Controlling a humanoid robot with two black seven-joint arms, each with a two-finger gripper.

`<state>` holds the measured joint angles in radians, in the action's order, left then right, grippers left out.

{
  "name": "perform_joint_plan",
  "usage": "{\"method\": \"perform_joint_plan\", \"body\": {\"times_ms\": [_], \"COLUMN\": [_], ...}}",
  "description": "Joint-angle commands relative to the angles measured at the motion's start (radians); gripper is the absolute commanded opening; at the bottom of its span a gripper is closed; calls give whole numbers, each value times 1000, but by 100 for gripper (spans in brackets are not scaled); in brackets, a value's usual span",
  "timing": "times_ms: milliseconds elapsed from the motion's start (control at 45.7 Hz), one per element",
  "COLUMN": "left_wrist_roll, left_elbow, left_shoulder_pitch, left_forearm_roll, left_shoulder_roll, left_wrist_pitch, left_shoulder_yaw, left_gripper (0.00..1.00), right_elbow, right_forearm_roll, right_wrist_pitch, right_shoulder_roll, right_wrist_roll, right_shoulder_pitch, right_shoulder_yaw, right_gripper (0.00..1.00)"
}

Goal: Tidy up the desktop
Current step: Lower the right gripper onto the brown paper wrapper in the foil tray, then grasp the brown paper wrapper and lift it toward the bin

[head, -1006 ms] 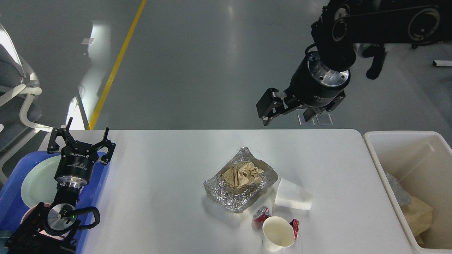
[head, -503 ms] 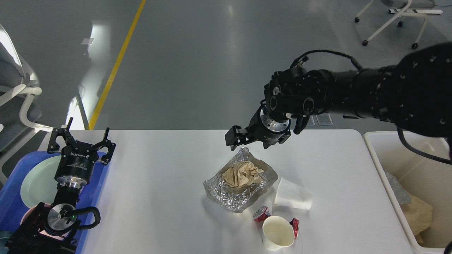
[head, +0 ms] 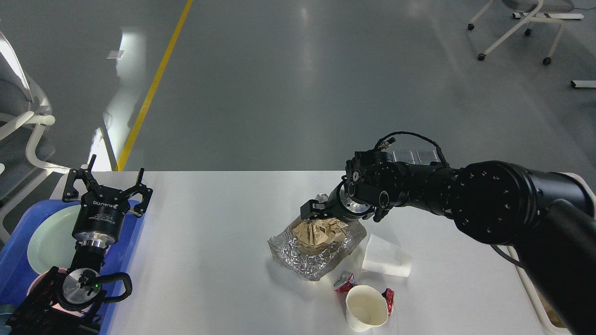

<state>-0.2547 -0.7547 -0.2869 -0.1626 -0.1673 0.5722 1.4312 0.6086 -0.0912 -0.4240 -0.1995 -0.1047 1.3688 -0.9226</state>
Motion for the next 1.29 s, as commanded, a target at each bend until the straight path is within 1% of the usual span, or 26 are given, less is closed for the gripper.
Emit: {"method": "perform_joint_plan", "body": {"times_ms": [0,175,394,503,547,612,700,744,787,919,940,1028,1269], "left_wrist_roll": [0,0,0,0,0,0,0,0,0,0,0,0,0], "left_elbow": [0,0,0,0,0,0,0,0,0,0,0,0,0], "left_shoulder_pitch": [0,2,0,0,0,0,0,0,0,0,0,0,0], "left_forearm_roll": [0,0,0,0,0,0,0,0,0,0,0,0,0], "left_shoulder_roll": [0,0,0,0,0,0,0,0,0,0,0,0,0], "left_wrist_pitch": [0,0,0,0,0,0,0,0,0,0,0,0,0], "left_shoulder_yaw": [0,0,0,0,0,0,0,0,0,0,0,0,0], "left_gripper": [97,97,97,97,97,97,97,97,97,97,97,97,97], "right_elbow": [-7,-7,-10,-7,-6,-4,-4,-4,-4,-1,-1,-3,31], "right_forearm_roll": [-33,-48,-48,-47,-47,-48,-48,-45,-45,-53,-56,-58,-50], "right_wrist_pitch": [79,119,163,166,166,168,168,169,169,172,175,211,200], "right_shoulder_roll": [5,8,8,8,8,8,8,8,8,6,6,2,11], "right_wrist_roll": [0,0,0,0,0,0,0,-1,-1,-1,-3,-3,-4], "right_shoulder_pitch": [-54,-94,-119,-131,-132,-135,-145,-145,-145,-145,-145,-145,-126], "right_shoulder_yaw": [1,13,108,110,110,110,110,111,111,110,110,107,108], "right_gripper": [100,100,100,94,88,74,60,52,40,1,0,0,0]}}
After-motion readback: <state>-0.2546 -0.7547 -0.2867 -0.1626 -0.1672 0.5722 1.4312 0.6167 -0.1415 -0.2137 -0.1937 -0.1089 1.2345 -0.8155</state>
